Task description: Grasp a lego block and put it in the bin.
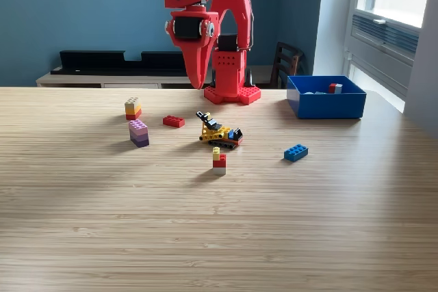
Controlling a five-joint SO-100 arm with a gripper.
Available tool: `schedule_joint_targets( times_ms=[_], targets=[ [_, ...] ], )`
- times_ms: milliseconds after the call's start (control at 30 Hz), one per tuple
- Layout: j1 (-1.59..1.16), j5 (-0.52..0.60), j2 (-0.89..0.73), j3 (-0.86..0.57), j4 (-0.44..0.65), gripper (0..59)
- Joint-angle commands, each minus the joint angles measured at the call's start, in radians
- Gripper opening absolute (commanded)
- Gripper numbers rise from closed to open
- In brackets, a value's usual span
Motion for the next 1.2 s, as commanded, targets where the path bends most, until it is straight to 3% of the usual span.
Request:
schedule_joint_targets(
  times_ms=[33, 367, 733, 900, 1200],
  targets=[
    [0.002, 0.029, 0.077, 0.018, -0.029, 0.1],
    [-0.101, 0.041, 0.078, 0.08, -0.035, 0.3],
    [-0.121, 0.025, 0.083, 0.1, -0.029, 15.2],
    [-0.127, 0.008, 0.178, 0.166, -0.064, 21.1],
    [-0.135, -0.006, 0.327, 0.35, -0.167, 22.4]
  ],
)
